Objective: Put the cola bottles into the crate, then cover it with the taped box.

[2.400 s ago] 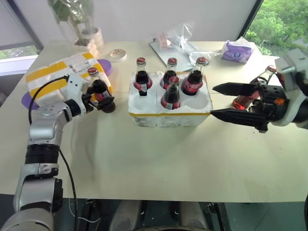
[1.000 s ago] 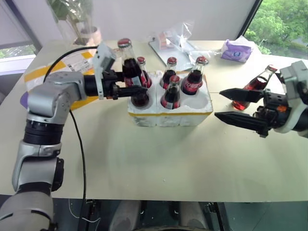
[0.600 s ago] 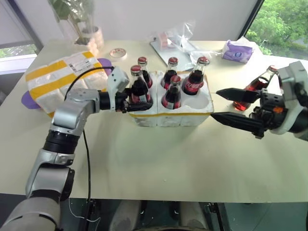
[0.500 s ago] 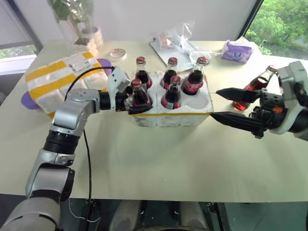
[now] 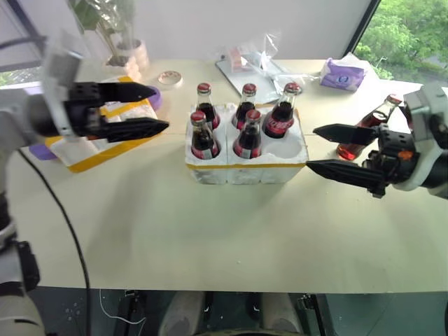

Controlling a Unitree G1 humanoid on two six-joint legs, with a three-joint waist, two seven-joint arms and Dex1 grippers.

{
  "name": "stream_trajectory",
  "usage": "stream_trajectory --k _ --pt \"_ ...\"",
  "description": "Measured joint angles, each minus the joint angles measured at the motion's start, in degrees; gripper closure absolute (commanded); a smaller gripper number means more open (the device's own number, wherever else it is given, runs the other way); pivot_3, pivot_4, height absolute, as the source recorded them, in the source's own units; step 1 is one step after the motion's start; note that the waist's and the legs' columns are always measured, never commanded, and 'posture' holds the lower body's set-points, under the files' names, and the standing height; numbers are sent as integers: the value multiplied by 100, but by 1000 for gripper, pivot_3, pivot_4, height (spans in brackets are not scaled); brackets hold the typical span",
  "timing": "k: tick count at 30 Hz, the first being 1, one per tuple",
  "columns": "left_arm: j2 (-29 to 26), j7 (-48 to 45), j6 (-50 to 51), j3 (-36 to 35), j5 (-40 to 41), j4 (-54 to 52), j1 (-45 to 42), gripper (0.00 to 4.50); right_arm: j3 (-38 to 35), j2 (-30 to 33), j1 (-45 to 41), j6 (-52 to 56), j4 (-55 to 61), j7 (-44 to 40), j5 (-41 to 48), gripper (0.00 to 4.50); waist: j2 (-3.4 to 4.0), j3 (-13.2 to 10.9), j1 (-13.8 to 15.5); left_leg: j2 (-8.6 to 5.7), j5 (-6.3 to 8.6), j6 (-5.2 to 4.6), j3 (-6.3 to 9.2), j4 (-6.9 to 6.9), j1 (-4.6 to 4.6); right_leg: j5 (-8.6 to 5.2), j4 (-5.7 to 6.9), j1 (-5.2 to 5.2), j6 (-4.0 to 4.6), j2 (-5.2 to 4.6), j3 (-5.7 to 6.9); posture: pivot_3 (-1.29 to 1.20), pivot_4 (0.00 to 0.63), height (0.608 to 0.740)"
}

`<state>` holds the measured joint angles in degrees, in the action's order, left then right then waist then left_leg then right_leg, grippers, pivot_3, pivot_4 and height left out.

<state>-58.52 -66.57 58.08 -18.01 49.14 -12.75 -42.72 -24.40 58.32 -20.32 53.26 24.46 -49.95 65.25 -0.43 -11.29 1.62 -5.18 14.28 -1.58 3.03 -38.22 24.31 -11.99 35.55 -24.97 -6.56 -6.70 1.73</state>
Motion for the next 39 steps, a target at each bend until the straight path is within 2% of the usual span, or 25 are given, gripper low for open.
stream_trajectory --k 4,7,14,18,22,31,39 --pt "-127 -61 90 -58 213 -335 326 66 -2 12 87 -147 -128 99 -388 0 0 1 11 1 0 0 0 1 -23 -1 -4 24 1 -1 -2 0 150 738" --pt "-123 -17 -58 89 170 -461 643 66 -59 -50 499 -305 -285 531 -990 0 -1 1 35 1 0 0 -1 1 -27 -1 -7 29 2 -4 -5 0 150 738" --pt "25 47 -482 332 14 -384 750 66 -1228 -397 1728 -339 -493 1269 -1593 0 2 3 63 1 0 1 1 5 -28 -1 -9 31 2 -2 -5 0 150 738" --pt "220 65 -725 665 -173 -160 634 66 -1426 -696 1933 -602 -868 1723 -2157 0 1 4 39 2 0 1 -7 5 -42 -2 -15 42 3 0 -6 0 150 738" --pt "251 56 -764 742 -189 -133 578 66 -1335 -973 1621 -923 -1463 2049 -2578 0 3 4 -16 5 0 1 -9 8 -47 -1 -11 41 3 0 -8 0 150 738" --pt "384 249 -895 829 -252 -180 581 66 -307 -1703 435 -2055 -2881 2421 -3553 0 5 4 -107 3 -2 2 -9 11 -51 -1 -5 42 2 4 -7 0 150 738" --pt "362 433 -891 817 -245 -216 595 66 9 -1868 -226 -2419 -3680 2364 -3811 0 6 3 -106 2 -1 2 -7 11 -51 -1 -6 43 2 8 -7 0 150 738"
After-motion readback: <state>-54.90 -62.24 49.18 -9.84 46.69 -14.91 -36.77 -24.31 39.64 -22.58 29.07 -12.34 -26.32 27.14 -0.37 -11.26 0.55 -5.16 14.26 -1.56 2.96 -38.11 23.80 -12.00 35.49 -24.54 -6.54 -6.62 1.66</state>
